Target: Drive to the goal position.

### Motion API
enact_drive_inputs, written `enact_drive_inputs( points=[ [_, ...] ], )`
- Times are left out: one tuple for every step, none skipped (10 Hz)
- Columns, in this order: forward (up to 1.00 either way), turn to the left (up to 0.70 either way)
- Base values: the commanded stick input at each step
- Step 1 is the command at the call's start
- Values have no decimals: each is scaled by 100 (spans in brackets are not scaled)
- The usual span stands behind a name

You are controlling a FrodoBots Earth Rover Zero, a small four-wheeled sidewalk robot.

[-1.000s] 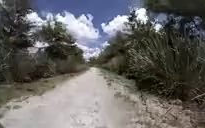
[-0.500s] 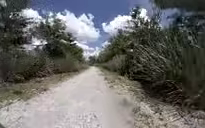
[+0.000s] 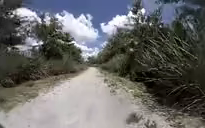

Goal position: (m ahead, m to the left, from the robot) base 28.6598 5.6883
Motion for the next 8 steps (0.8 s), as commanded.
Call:
enact_drive_inputs(
  points=[
    [70, 35],
    [70, 35],
    [70, 29],
    [70, 12],
    [70, 0],
    [70, 0],
    [70, 0],
    [70, 0]
  ],
)
